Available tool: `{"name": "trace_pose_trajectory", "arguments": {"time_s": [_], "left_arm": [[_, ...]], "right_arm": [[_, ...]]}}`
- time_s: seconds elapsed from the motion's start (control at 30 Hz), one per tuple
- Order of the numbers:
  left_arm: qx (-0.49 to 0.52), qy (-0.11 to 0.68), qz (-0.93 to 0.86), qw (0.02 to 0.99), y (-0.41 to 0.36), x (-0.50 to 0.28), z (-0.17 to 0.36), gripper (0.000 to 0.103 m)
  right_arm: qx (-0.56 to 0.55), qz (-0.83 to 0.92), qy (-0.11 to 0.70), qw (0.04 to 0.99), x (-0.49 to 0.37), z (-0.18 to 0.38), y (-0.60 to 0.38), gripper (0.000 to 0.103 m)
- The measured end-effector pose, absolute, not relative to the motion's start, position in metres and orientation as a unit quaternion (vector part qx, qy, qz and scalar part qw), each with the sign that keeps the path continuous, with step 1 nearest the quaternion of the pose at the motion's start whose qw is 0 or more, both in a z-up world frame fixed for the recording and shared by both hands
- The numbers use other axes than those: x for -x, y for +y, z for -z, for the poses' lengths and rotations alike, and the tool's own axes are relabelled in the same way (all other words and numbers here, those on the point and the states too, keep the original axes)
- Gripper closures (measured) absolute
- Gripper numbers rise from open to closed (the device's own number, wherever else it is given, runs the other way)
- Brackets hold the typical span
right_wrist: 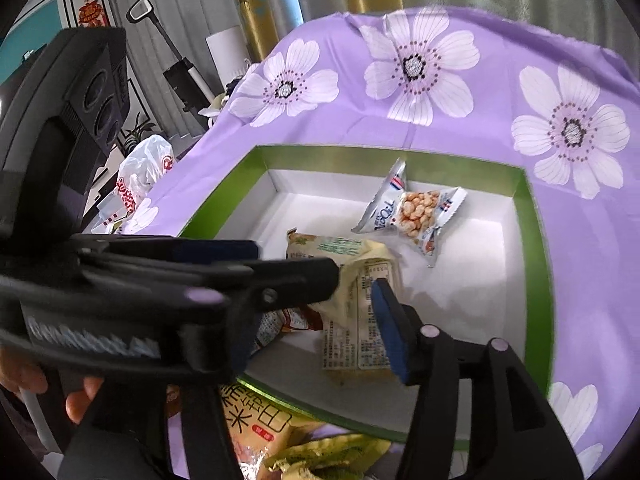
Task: Organize snacks
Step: 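Raise the open right gripper out of the box and back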
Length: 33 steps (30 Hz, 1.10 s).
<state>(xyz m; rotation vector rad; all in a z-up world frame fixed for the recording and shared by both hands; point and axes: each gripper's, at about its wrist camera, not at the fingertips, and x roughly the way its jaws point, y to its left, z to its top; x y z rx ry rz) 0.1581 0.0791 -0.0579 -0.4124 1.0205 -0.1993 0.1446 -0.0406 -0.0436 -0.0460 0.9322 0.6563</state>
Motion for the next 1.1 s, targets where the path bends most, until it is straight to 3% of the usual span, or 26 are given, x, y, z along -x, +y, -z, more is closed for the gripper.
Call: {"name": "trace_pose_trajectory", "arguments": {"time_s": [0.3, 0.63, 1.1], "left_arm": [[0.184, 0.467, 0.083, 0.861, 0.084, -0.131, 0.031, 0.018], [0.18, 0.446, 0.096, 0.872, 0.089, -0.085, -0.004, 0.012], [0.196, 0.415, 0.081, 0.885, 0.117, -0.01, -0.026, 0.012]], "right_arm": [[-0.014, -0.293, 0.412, 0.863, -0.119, 0.015, -0.075, 0.025], [-0.029, -0.269, 0.389, 0.881, -0.078, -0.014, -0.119, 0.022], [-0.04, -0.264, 0.363, 0.893, -0.026, -0.035, -0.146, 0.021]]}}
